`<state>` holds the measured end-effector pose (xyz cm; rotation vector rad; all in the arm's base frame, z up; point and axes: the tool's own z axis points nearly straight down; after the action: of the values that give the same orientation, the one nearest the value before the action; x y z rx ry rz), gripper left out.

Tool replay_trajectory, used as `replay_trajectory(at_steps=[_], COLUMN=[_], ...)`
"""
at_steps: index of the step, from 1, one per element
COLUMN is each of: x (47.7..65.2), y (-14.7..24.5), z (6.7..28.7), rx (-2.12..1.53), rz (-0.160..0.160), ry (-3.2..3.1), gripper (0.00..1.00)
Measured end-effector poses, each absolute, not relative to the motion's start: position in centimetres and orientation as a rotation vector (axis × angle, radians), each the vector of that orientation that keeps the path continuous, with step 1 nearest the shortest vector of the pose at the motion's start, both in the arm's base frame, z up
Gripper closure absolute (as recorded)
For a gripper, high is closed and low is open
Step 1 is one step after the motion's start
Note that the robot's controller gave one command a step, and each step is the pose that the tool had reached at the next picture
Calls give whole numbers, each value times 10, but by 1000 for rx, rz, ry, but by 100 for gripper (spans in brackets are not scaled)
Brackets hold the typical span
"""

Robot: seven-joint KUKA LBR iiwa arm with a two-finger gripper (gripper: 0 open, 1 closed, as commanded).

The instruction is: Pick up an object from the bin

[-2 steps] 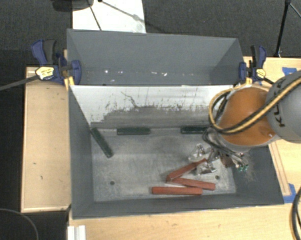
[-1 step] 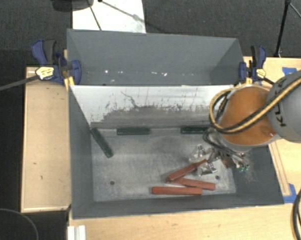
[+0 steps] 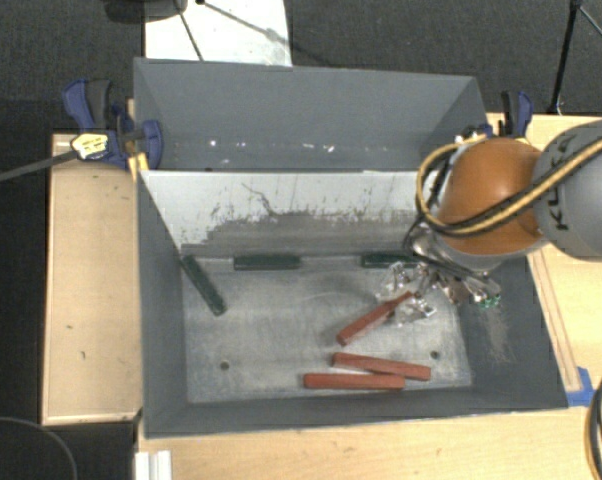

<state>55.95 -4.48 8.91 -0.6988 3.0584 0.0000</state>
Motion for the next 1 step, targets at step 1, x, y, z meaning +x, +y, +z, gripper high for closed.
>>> replay_trajectory(at_steps=[1], x=[560], y=[-45], z=[89], rx=[-699], rz=[0], ry=[3058], gripper=[100])
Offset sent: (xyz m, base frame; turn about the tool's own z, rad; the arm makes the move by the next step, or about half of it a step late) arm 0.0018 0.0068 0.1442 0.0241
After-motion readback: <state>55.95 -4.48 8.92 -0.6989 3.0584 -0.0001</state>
